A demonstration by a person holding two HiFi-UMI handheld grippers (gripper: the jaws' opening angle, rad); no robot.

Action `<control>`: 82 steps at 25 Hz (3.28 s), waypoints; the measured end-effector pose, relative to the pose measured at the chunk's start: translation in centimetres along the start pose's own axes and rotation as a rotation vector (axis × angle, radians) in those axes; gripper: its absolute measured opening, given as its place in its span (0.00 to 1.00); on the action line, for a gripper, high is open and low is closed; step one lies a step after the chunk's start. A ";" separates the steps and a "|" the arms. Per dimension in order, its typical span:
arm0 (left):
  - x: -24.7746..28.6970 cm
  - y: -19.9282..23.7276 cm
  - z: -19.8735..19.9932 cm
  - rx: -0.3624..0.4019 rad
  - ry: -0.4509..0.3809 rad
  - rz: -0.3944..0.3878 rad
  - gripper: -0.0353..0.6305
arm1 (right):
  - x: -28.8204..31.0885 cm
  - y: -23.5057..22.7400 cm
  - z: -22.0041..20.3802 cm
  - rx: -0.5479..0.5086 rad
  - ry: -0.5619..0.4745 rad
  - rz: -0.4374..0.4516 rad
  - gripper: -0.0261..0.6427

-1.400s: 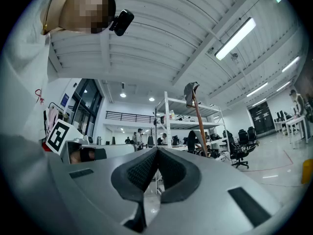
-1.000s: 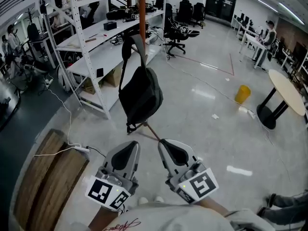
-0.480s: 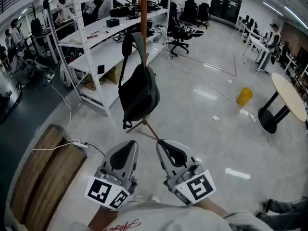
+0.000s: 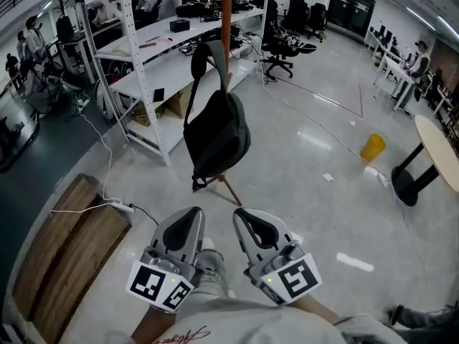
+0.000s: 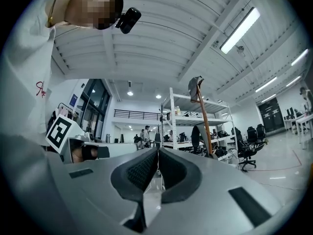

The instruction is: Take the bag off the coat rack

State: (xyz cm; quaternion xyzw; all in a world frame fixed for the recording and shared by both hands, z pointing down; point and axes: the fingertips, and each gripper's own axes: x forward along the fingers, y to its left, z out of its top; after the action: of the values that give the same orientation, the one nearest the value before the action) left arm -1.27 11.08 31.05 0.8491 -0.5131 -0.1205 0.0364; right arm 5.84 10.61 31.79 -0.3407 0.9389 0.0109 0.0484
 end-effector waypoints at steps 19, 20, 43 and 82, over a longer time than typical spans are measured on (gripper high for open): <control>13.6 12.1 0.4 0.029 0.009 -0.032 0.08 | 14.0 -9.9 -0.8 -0.037 0.004 -0.046 0.07; 14.5 12.9 0.5 0.029 0.011 -0.037 0.08 | 15.0 -10.6 -0.7 -0.038 0.006 -0.051 0.07; 27.2 22.2 0.5 0.075 0.064 -0.149 0.32 | 27.5 -19.6 -0.3 -0.074 -0.040 -0.165 0.07; 44.3 25.3 1.4 0.092 -0.018 0.004 0.48 | 29.4 -29.5 -1.3 -0.012 0.017 -0.151 0.07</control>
State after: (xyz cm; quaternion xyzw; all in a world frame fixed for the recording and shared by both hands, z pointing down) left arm -3.71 -39.72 26.96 0.8476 -0.5202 -0.1043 -0.0070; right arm 2.19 -30.89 30.60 -0.4110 0.9107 0.0098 0.0390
